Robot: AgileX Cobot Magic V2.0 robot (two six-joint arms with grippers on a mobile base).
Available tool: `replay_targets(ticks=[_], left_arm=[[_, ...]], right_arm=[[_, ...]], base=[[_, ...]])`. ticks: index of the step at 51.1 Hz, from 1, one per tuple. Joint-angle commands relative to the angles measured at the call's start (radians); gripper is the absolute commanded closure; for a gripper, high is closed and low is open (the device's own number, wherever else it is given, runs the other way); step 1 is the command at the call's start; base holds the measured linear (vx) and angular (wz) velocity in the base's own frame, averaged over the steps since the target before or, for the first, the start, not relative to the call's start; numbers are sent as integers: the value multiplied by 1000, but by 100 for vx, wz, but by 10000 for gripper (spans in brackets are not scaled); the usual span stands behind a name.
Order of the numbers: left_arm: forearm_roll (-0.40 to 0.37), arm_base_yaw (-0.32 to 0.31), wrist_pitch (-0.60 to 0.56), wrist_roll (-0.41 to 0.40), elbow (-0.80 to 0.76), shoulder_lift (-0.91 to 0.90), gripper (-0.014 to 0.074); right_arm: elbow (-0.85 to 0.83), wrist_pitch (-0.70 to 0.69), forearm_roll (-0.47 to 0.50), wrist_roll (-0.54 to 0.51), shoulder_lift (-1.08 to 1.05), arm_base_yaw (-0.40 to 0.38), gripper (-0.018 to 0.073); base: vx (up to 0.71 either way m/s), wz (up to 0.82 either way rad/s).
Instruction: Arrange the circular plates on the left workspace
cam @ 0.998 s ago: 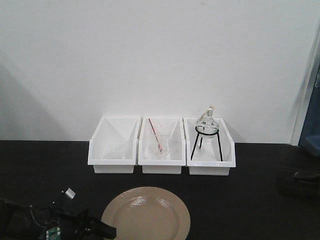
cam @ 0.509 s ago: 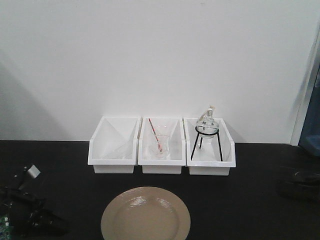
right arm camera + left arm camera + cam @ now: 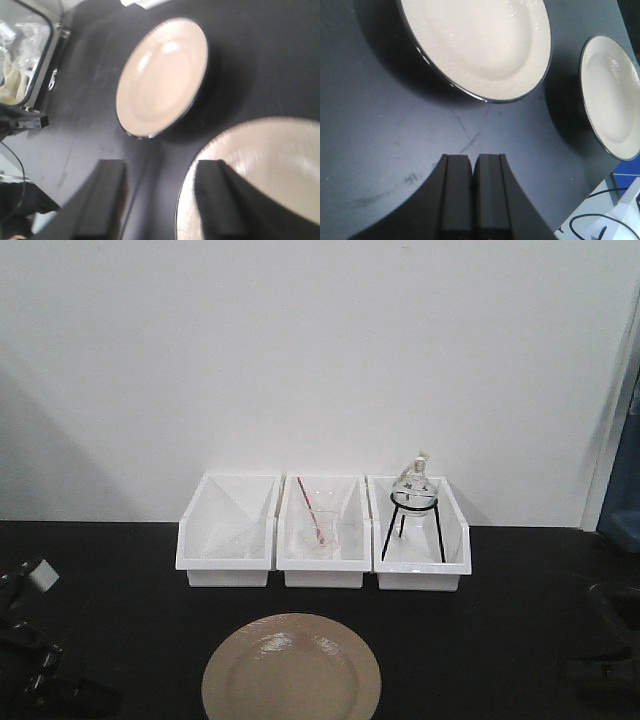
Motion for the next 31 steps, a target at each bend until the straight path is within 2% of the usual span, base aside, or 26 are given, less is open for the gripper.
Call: replay_targets(ticks=[1, 10, 13, 17, 31], left_arm=[[-62, -2, 6, -4, -13, -43, 603], [-61, -2, 3, 1, 6, -43, 603], [-63, -2, 1, 19, 9, -43, 603], [-63, -2, -2, 21, 9, -43, 603], [-63, -2, -3, 21, 9, -43, 603]], right_arm=[[-23, -30, -69, 148, -24, -7, 82], [-23, -144, -467, 380, -15, -7, 91], [-23, -144, -537, 423, 3, -7, 90], [-23, -128, -567, 437, 38, -7, 90], [-23, -107, -574, 433, 177, -7, 93]], base=[[0, 0], [0, 0], [0, 0], [0, 0], [0, 0]])
